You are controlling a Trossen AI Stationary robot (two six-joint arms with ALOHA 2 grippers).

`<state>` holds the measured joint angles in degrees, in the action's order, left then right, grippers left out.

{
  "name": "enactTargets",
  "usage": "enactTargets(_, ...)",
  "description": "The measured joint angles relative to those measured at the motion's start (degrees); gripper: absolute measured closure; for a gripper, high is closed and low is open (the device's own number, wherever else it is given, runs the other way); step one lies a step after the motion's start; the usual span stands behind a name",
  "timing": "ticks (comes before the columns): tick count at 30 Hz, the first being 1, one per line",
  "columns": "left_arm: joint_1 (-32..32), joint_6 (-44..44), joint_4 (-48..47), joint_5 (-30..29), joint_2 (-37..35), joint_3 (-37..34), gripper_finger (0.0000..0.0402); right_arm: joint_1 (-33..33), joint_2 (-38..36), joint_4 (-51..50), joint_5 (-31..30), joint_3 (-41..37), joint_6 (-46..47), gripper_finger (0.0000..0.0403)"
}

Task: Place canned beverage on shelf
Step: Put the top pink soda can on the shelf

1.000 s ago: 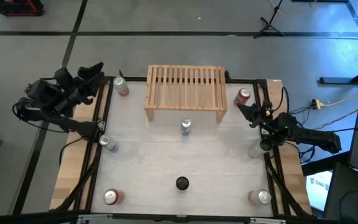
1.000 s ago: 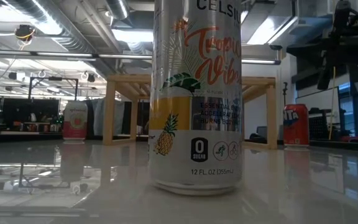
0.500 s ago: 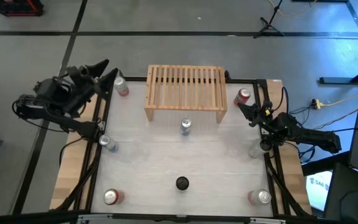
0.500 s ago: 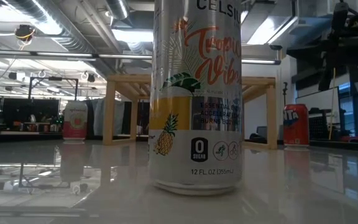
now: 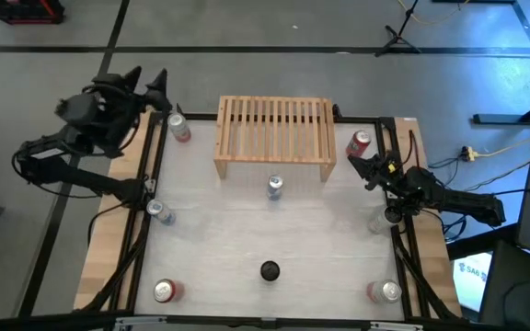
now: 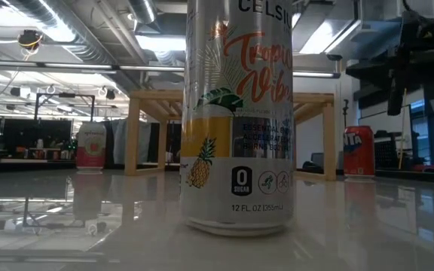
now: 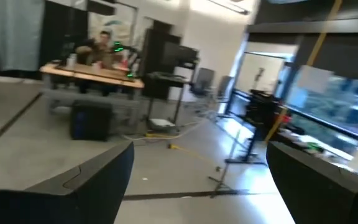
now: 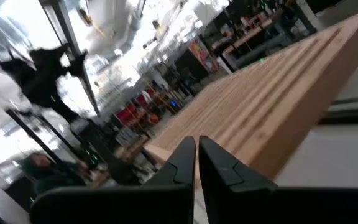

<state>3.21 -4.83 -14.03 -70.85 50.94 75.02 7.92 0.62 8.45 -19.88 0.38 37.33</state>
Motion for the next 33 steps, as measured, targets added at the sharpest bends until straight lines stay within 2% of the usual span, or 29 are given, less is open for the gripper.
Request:
enactTargets(3,3.6,-3.0,-1.1,1.0,2.4,0.0,0.004,0.0,0.0,-1.6,0.1,0.0,-3.3,0.0391)
enactTargets(6,7.3,-8.1,-3.6,5.4,4.5,0.0,0.004,0.0,0.0,-2.7,0.4,0.0,-6.2,0.0391)
enactTargets(10,14.4,-16.4,-9.8,15.8,6.3,0.0,0.0041,0.0,0.0,-2.6,-0.4,0.0,-10.8,0.0391)
enactTargets(16,29.0,-27.3,-21.5,35.2,8.8,0.0,0.0041,0.0,0.0,-2.5,-4.9,0.0,-15.0,0.0391)
enactTargets(21,41.2,-32.3,-31.8,50.7,10.4,0.0,0.0041,0.0,0.0,-2.6,-6.6,0.0,-15.2,0.0391)
enactTargets(24,46.9,-32.7,-38.3,57.3,12.5,0.0,0.0041,0.0,0.0,-2.6,-6.7,0.0,-15.2,0.0391)
enactTargets(29,52.5,-32.4,-46.0,62.0,18.0,0.0,0.0041,0.0,0.0,-3.2,-6.8,0.0,-15.2,0.0391)
enactTargets(33,54.4,-30.1,-48.5,60.4,22.3,0.0,0.0041,0.0,0.0,-3.8,-6.7,0.0,-15.2,0.0391)
